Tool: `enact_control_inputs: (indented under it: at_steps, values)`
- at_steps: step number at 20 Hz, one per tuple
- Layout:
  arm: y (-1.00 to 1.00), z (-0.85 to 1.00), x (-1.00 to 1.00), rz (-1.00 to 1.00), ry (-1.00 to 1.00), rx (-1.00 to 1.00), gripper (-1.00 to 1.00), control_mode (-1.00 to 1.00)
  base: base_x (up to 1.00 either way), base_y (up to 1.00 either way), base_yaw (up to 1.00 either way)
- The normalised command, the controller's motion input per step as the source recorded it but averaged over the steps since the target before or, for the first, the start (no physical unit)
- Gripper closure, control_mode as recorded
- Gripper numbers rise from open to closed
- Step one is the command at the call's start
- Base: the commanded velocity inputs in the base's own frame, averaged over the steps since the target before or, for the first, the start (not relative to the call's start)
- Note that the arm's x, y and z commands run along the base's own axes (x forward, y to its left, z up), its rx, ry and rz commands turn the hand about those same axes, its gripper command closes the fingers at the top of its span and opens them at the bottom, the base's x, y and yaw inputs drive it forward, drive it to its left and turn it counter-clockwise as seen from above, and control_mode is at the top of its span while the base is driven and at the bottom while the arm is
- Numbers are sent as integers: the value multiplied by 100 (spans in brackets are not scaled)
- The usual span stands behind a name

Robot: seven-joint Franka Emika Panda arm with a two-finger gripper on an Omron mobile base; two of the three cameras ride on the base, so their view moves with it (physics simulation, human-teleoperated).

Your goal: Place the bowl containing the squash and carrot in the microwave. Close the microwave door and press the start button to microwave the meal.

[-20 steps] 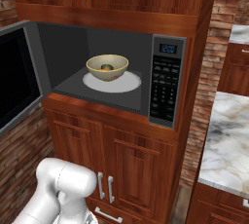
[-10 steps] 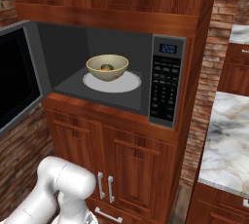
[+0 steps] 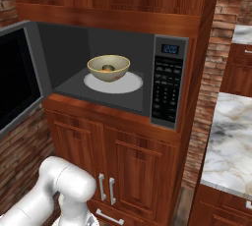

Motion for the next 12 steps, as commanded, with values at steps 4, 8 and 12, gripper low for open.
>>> enact_control_inputs:
  at_steps: [4,8,12]
  values:
    - [-55,0,21,-21,0,0,-100,-100,0,0,0]
    - [-93,0,0,-20,0,0,-100,-100,0,0,0]
    - [-100,1,-10,-15,-1,5,-100,-100,0,0,0]
